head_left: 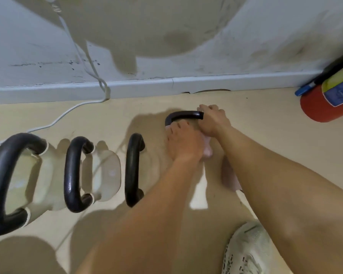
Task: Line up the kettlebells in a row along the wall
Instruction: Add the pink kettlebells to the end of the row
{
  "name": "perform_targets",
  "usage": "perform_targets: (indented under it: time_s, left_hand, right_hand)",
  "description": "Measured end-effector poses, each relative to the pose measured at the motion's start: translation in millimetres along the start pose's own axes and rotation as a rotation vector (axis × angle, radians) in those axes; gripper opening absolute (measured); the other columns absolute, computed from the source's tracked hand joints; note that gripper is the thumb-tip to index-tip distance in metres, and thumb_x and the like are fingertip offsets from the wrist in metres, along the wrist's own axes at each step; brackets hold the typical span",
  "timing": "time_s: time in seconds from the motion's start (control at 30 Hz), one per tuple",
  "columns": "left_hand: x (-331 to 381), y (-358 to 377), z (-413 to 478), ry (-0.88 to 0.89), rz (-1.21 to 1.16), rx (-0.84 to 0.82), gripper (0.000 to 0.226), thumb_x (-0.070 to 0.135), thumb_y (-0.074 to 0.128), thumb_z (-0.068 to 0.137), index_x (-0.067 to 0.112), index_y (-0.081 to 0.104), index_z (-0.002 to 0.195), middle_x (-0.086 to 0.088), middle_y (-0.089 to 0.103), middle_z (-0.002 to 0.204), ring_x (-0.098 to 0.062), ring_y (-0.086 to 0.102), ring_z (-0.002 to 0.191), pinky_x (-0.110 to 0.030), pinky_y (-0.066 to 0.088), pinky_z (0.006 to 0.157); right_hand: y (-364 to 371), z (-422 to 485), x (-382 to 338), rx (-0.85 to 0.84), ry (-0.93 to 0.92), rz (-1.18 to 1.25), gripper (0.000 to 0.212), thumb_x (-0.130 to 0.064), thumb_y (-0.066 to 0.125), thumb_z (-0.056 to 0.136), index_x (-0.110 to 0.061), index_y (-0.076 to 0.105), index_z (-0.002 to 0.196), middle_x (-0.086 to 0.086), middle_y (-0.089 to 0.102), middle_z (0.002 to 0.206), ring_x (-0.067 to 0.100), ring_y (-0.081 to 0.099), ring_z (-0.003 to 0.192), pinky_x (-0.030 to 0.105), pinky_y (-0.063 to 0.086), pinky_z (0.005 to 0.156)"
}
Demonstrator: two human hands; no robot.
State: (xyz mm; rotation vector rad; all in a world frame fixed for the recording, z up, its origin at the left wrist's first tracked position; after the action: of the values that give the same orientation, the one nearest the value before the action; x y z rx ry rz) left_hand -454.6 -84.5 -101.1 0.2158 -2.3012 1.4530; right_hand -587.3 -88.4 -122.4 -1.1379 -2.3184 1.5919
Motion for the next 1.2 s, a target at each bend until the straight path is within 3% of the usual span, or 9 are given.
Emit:
perform_targets:
  time_s: [0.13,0.3,0.4,0.57,0.7,0.83,0.93,1.03,1.2]
  left_hand:
    - [3.5,27.6,3.2,0.2,0.293,0.027,0.054,0.042,0.018,0.094,0.015,0.056,0.122,-0.007,0.054,0.129,-0.026,0.042,0.125,-0.043,0.024,0.113]
    - [0.9,21.3,-13.0,0.389,0.255,0.201,0.025,0.031,0.048,0.093,0.016,0.061,0.106,-0.003,0.062,0.104,-0.022,0.053,0.103,-0.045,0.031,0.11]
    - [-7.5,20.0,-36.7,0.454,0.221,0.199,0.034,0.028,0.056,0.087,0.014,0.057,0.118,-0.005,0.057,0.117,-0.025,0.051,0.114,-0.048,0.029,0.115]
    - [-22.7,18.3,-90.6,0.536,0.035,0.084,0.053,0.019,0.065,0.084,0.018,0.048,0.134,-0.001,0.046,0.141,-0.023,0.038,0.137,-0.045,0.036,0.113]
    - [-45.4,5.5,-139.2,-0.01,-0.499,0.109,0.016,0.032,0.051,0.094,0.023,0.056,0.106,0.005,0.05,0.116,-0.015,0.049,0.11,-0.034,0.049,0.091]
    - [-50.5,43.7,-183.0,-0.766,-1.237,-0.502,0.039,0.049,0.049,0.098,0.014,0.06,0.112,-0.012,0.063,0.11,-0.026,0.062,0.092,-0.037,0.055,0.07]
    - [-50.1,34.0,-180.5,-0.772,-1.756,-0.506,0.045,0.048,0.057,0.096,0.009,0.065,0.117,-0.017,0.069,0.113,-0.033,0.067,0.104,-0.043,0.052,0.1]
    - [-61.0,27.2,-175.4,-0.812,-1.813,-0.427,0.031,0.022,0.063,0.097,-0.001,0.065,0.119,-0.013,0.07,0.091,-0.021,0.067,0.081,-0.03,0.061,0.077]
    - [-68.1,22.2,-174.4,-0.811,-1.807,-0.474,0.015,0.018,0.056,0.101,0.01,0.069,0.101,-0.004,0.076,0.079,-0.018,0.065,0.081,-0.026,0.055,0.078]
  right_hand:
    - [13.3,27.6,-6.9,0.034,-0.125,-0.128,0.035,-0.02,0.059,0.091,-0.02,0.06,0.126,0.01,0.051,0.117,0.032,0.053,0.106,0.042,0.051,0.081]
    - [3.2,38.5,-8.6,-0.069,-0.141,-0.09,0.021,-0.022,0.062,0.089,-0.018,0.055,0.108,0.011,0.061,0.104,0.033,0.058,0.092,0.04,0.048,0.075]
    - [-24.5,17.1,-20.0,-0.228,-0.145,-0.157,0.009,-0.027,0.062,0.088,-0.021,0.058,0.095,0.004,0.065,0.086,0.027,0.062,0.08,0.035,0.046,0.067]
    - [-43.2,-74.8,-21.7,-0.754,0.152,0.086,0.052,-0.059,0.066,0.088,-0.007,0.072,0.087,0.014,0.074,0.073,0.03,0.071,0.066,0.04,0.061,0.075]
    - [-23.3,-129.3,-32.6,-0.815,0.081,0.431,0.027,-0.025,0.067,0.095,0.002,0.067,0.089,0.019,0.073,0.075,0.036,0.073,0.07,0.038,0.062,0.066]
    - [11.6,-154.4,-45.4,-0.441,0.259,0.971,0.038,-0.036,0.063,0.098,-0.014,0.05,0.07,0.002,0.046,0.054,0.016,0.042,0.042,0.027,0.037,0.046]
    - [19.6,-168.3,-50.1,-0.169,0.358,1.056,0.054,-0.061,0.052,0.094,-0.014,0.051,0.07,0.002,0.047,0.05,0.019,0.042,0.041,0.028,0.037,0.048]
    - [18.3,-175.2,-49.7,-0.073,0.406,1.095,0.058,-0.064,0.045,0.096,-0.011,0.055,0.074,0.0,0.048,0.044,0.02,0.043,0.041,0.031,0.04,0.051]
    - [23.3,-178.7,-60.2,-0.091,0.37,1.001,0.06,-0.061,0.04,0.099,-0.008,0.06,0.079,0.001,0.051,0.045,0.018,0.046,0.04,0.027,0.042,0.049]
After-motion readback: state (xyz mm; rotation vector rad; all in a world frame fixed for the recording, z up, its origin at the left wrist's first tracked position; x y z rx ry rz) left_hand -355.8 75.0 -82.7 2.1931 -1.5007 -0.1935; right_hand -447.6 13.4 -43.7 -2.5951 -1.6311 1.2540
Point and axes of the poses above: each hand's wrist, its own z-axis towards the middle knuckle, its own y-axis out of the palm, x = y × z, the point moved 6 cm from there along z, towards the middle knuckle
